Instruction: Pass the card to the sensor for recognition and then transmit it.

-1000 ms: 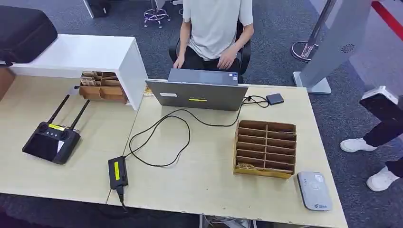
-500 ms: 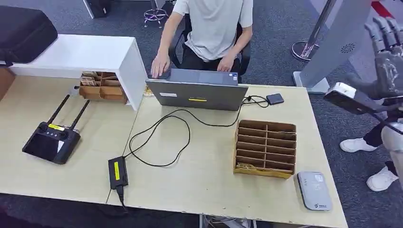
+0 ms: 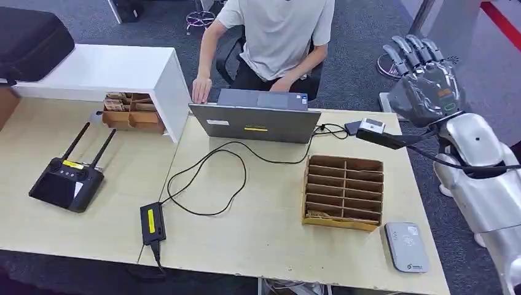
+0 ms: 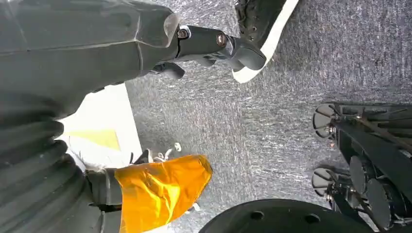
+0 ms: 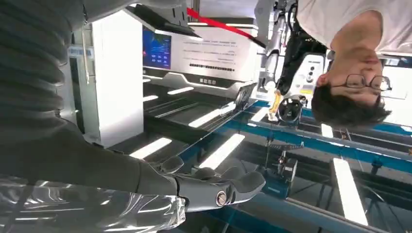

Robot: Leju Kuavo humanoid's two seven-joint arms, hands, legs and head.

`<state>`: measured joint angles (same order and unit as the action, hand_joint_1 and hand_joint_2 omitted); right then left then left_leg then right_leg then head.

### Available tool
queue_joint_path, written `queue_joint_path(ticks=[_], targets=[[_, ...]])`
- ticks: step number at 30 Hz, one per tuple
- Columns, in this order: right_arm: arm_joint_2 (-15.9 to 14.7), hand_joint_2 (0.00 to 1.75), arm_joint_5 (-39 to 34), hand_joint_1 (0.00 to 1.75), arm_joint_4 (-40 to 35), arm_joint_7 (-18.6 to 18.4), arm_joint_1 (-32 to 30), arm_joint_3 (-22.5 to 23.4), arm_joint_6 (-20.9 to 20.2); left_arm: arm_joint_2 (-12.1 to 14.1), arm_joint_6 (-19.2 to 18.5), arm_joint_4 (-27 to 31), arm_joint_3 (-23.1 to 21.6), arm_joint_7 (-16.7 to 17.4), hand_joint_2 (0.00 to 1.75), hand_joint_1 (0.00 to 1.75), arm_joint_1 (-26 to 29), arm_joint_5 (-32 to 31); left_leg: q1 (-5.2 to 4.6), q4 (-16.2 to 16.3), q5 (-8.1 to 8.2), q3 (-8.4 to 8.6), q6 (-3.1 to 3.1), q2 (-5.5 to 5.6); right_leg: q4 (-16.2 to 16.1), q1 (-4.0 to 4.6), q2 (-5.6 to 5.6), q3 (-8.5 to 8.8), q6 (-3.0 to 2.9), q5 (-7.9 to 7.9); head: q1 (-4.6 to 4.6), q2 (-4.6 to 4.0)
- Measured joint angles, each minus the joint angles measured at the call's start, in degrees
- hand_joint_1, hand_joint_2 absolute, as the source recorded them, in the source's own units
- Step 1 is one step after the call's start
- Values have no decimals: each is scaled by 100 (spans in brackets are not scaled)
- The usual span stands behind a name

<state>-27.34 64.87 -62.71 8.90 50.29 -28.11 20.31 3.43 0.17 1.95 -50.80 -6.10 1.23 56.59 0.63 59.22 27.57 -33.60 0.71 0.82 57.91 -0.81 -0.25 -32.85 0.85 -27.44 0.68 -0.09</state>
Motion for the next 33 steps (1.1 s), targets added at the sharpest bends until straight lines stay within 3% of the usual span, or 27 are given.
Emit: queue_joint_path(ticks=[13, 26, 33], targets=[[124, 175, 4, 0, 201, -2, 148, -269, -13, 18, 0, 0, -17, 9, 175, 0, 1, -2, 0, 1, 0, 0, 0, -1, 0, 0, 2, 0, 0, 0, 2, 0], [658, 175, 245, 0, 754, -155, 399, -655, -74, 24, 0, 7, -74, 61, 175, 0, -11, -39, 1, 1, -1, 1, 1, -3, 1, 1, 4, 0, 0, 0, 2, 0], [793, 175, 269, 0, 973, -197, 532, -791, -70, 28, 0, 13, -85, 61, 175, 0, -7, -37, 0, 2, -1, 1, 1, -1, 0, 1, 2, 0, 0, 0, 0, 0]])
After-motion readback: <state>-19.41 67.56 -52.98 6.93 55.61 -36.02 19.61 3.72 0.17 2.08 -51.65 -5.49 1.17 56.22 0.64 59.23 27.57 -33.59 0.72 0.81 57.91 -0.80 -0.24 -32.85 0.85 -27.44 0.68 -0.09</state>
